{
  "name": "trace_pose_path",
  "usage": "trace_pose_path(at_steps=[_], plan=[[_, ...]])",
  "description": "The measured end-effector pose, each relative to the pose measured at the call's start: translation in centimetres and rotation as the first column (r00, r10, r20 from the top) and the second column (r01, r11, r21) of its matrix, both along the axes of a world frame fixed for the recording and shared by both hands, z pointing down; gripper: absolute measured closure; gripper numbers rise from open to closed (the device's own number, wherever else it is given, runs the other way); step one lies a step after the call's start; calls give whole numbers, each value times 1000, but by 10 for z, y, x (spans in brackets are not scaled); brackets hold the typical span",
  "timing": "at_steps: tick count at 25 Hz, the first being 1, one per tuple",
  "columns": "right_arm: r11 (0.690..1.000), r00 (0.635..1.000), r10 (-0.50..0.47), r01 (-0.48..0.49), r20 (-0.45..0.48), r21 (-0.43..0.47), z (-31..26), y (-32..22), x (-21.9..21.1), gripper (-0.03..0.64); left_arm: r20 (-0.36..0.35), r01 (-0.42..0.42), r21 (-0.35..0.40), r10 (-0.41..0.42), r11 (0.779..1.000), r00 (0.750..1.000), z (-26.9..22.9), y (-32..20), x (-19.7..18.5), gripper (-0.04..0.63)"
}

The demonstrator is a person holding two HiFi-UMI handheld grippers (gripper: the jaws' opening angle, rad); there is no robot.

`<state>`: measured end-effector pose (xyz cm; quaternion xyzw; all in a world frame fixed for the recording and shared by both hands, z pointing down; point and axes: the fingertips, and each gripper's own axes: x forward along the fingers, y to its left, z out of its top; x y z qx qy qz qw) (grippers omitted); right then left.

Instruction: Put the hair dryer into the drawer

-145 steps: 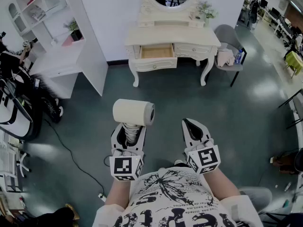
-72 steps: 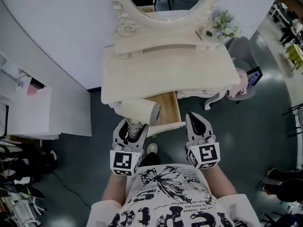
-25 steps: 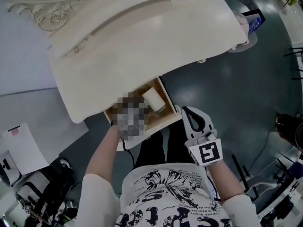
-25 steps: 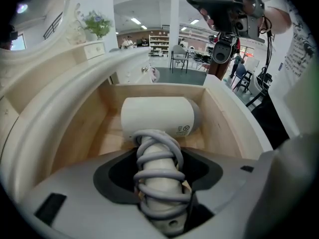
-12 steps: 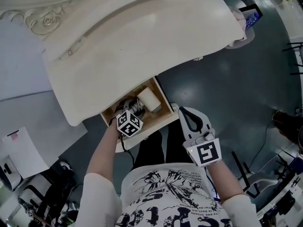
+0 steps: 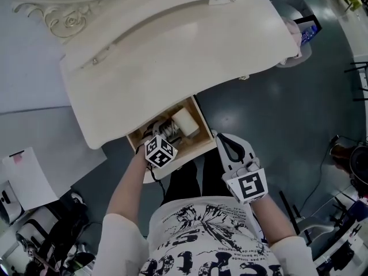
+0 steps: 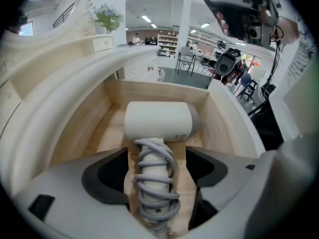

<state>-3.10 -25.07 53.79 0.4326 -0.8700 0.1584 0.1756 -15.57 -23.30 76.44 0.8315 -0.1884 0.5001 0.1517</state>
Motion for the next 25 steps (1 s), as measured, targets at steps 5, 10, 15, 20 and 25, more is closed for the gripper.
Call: trace_pose_path(at_steps=[5,10,15,20,25], plan=[[999,999,-35,35,6,24,-12,-2,-7,600,-2,-8,25,8,1000,1000,-38,1,3,256],[997,998,-68,67,8,33,-36,0,-12,600,0,129,104,-130,986,992,-82,-9,-10,463],[993,994,-101,99,28,69,-62,2,-11,600,-27,229,102,-227,968,974,-129,-8,-15,575],[981,987,-158,152,37,123,-83,1,-26,600,-81,343,163,-334,925,939,-180,-13,-26,575],[955,970,-240,227,42,192,-112,-7,-41,600,-258,530,339,-465,777,847,-262,-29,-42,575]])
